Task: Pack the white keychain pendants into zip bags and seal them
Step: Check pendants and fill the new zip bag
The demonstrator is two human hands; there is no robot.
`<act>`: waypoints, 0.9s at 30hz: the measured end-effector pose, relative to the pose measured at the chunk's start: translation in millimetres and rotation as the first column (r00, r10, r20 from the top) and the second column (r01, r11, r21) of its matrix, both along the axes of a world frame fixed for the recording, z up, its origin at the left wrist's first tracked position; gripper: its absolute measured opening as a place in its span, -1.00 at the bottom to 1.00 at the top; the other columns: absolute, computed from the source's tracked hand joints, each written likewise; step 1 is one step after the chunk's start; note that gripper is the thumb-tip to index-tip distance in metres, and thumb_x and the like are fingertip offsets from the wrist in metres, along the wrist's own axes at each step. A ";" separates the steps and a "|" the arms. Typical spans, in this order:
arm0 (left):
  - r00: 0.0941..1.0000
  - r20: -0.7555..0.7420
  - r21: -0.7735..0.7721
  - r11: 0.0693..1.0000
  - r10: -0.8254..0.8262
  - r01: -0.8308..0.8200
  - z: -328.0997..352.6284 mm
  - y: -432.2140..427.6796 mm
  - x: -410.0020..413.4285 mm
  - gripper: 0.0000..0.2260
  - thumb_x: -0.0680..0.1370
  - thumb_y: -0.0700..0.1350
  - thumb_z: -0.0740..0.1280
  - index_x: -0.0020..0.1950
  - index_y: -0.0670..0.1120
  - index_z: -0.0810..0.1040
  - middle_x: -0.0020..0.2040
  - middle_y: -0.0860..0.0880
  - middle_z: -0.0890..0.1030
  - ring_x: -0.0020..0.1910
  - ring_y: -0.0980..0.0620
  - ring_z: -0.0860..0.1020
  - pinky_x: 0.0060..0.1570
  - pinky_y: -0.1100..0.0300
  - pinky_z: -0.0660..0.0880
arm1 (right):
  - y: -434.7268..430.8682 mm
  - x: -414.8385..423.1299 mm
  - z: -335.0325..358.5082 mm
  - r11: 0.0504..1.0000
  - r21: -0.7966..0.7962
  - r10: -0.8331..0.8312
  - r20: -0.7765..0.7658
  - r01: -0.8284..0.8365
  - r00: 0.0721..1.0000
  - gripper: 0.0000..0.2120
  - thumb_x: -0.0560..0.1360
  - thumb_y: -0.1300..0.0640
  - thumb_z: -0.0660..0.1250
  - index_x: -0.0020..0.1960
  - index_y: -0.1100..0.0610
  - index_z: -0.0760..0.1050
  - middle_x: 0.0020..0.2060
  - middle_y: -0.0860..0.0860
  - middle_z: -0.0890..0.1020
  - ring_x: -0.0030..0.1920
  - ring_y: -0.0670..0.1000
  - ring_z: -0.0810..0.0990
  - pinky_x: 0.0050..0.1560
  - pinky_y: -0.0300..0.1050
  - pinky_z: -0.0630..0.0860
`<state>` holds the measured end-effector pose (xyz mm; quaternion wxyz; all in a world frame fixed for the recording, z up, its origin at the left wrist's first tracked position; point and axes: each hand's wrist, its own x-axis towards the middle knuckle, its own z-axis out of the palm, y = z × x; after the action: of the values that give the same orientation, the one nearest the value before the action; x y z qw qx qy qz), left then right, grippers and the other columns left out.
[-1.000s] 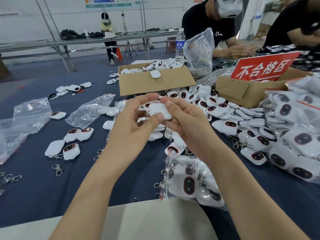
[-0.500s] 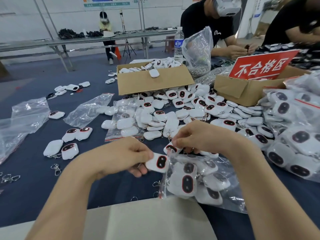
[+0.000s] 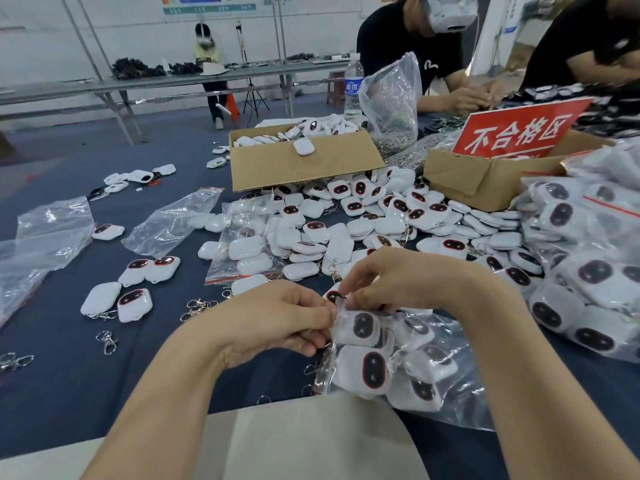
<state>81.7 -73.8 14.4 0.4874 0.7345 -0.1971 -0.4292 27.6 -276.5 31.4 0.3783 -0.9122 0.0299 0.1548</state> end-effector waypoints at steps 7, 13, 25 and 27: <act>0.996 0.060 -0.028 0.998 0.063 -0.061 6.7 -9.3 -7.9 -0.78 0.62 -0.23 0.37 0.25 -0.22 0.55 -0.14 -0.18 0.67 -0.25 0.03 0.64 -0.23 0.25 0.60 | -3.4 0.0 -0.8 1.000 0.028 0.006 -0.016 -0.005 1.000 -0.87 0.55 0.09 0.42 0.05 -0.10 0.66 -0.11 -0.10 0.72 -0.01 0.01 0.70 0.08 -0.01 0.66; 0.994 0.074 -0.059 0.995 0.080 -0.076 11.3 -13.9 -13.2 -0.83 0.66 -0.23 0.29 0.24 -0.16 0.54 -0.15 -0.06 0.70 -0.25 0.02 0.67 -0.21 0.23 0.60 | -6.3 -1.8 -1.0 0.999 0.003 0.046 -0.047 -0.046 0.998 -0.90 0.56 -0.04 0.39 0.07 -0.15 0.65 -0.07 -0.03 0.74 0.05 0.09 0.69 0.16 0.00 0.61; 0.896 0.229 -0.357 0.889 0.381 -0.287 30.1 -11.8 -7.4 -0.78 0.68 -0.28 0.18 0.16 -0.09 0.59 0.02 -0.09 0.73 -0.05 -0.01 0.73 0.00 0.18 0.66 | -24.0 -5.0 1.7 0.890 0.452 -0.230 0.350 0.051 0.908 -0.83 0.60 0.25 0.33 0.06 -0.01 0.58 -0.25 -0.01 0.69 -0.22 -0.14 0.66 -0.24 -0.34 0.56; 0.798 0.375 -0.409 0.857 0.471 -0.314 31.1 -7.1 -1.6 -0.74 0.68 -0.28 0.18 0.11 -0.04 0.63 0.00 0.00 0.73 -0.02 0.06 0.71 0.02 0.20 0.65 | -23.8 -2.9 4.4 0.879 0.472 -0.297 0.423 0.072 0.856 -0.83 0.59 0.23 0.34 0.04 -0.03 0.56 -0.26 -0.03 0.67 -0.19 -0.14 0.66 -0.22 -0.33 0.56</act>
<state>80.1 -80.8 45.6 0.6198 0.7488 -0.2165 -0.0909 24.8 -300.2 35.8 0.5827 -0.8047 -0.0116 -0.1133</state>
